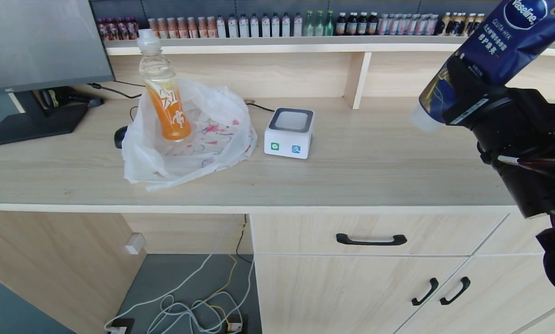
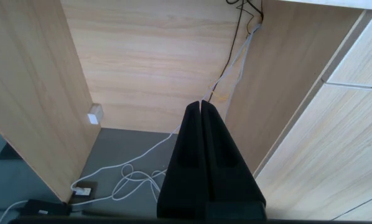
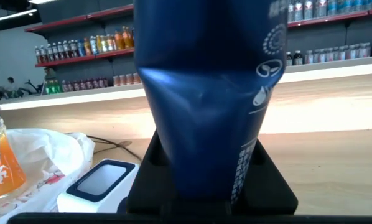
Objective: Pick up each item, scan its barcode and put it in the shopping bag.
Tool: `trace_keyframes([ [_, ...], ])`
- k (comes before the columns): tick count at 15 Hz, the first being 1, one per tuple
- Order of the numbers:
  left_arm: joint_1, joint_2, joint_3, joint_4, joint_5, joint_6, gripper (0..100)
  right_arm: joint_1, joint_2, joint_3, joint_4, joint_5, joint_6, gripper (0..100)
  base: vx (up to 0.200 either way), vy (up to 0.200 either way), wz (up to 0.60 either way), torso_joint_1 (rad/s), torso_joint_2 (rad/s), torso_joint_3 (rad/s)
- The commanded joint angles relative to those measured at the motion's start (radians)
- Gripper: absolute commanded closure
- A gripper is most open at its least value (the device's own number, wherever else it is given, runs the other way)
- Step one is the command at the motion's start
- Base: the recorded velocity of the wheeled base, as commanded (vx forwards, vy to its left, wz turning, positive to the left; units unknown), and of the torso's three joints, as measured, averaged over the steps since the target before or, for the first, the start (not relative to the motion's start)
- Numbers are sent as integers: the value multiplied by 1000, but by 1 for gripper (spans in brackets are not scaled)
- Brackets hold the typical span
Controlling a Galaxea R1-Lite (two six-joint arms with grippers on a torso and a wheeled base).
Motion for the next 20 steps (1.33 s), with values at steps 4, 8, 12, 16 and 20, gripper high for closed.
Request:
trace_keyframes([
  [4,0,0,0,0,0,-1,100,-17,-1,4,-1,0,-3,100,0,200,0,-1,1,1],
  [8,0,0,0,-2,0,4,100,-15,0,7,-1,0,-3,100,0,200,0,1,5,2],
  [12,0,0,0,-2,0,7,100,-15,12,2,-1,0,-3,100,0,0,0,0,0,0],
  [16,0,0,0,-2,0,7,100,-14,66,-47,1,3,3,100,0,0,0,0,0,0],
  [20,0,0,0,-2,0,7,100,-8,106,-68,1,52,3,100,0,0,0,0,0,0],
])
